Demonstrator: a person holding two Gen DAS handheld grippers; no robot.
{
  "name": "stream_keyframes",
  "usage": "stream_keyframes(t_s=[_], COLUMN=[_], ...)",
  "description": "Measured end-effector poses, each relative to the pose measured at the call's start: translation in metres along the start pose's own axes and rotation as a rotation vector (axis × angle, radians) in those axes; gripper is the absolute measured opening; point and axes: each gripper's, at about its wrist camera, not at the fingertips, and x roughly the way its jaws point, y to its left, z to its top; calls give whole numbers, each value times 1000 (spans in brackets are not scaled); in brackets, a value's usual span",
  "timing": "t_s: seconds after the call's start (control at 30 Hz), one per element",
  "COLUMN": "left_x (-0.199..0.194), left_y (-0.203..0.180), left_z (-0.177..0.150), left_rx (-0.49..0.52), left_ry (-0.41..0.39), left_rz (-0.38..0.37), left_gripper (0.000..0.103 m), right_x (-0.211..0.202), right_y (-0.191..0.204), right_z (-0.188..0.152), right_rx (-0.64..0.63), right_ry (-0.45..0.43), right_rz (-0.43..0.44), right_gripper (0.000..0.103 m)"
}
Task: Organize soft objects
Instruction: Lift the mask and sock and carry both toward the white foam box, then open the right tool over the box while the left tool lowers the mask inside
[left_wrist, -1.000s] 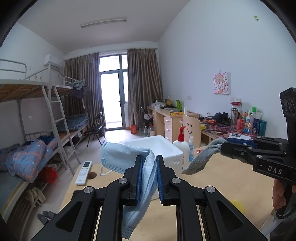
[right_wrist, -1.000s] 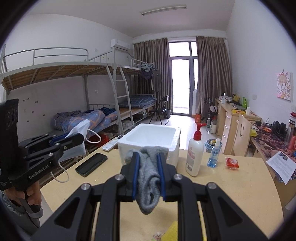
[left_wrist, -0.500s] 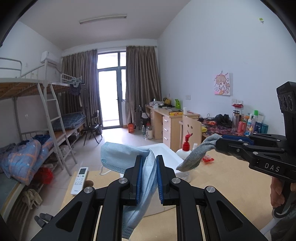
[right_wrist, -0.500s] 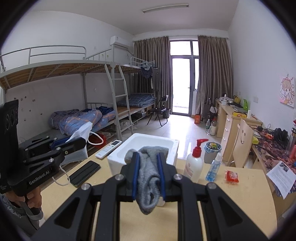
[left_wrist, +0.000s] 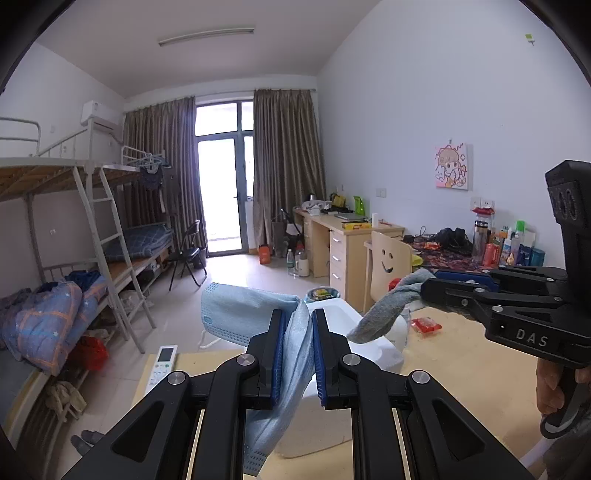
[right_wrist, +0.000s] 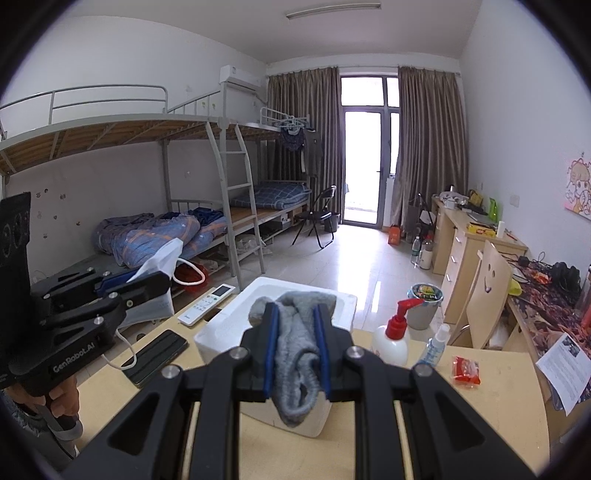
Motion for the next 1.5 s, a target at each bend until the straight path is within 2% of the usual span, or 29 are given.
stream_keyframes(t_s=[0.3,0.9,0.97,1.03,1.1,1.2,1.4,1.5], left_x=[18,53,55,57,59,60,58,58], left_y=[7,20,19,19,20,21,21,21], left_z=[4,-10,-9,-8,-8,-9,-8,-8], left_rx=[2,-29,-28,-28,-32,-35,-35,-36], left_ry=[9,80,84,88,93,97,93,91], left_rz=[16,48,47,46,48,49,51,50], left_gripper=[15,15,15,15,15,15,15,15], right_x=[29,93,97,98,95,93,93,90], right_y=[-6,-10,-10,-9,-10,-11,-10,-9], right_z=[7,1,0,0,1,3,6,8], right_rx=[7,3,9,17,26,39,28,24], right_ry=[28,152,165,166,153,138,152,142], right_rz=[6,66,65,68,67,66,53,53], right_gripper=[23,24,33,60,73,78,82,91])
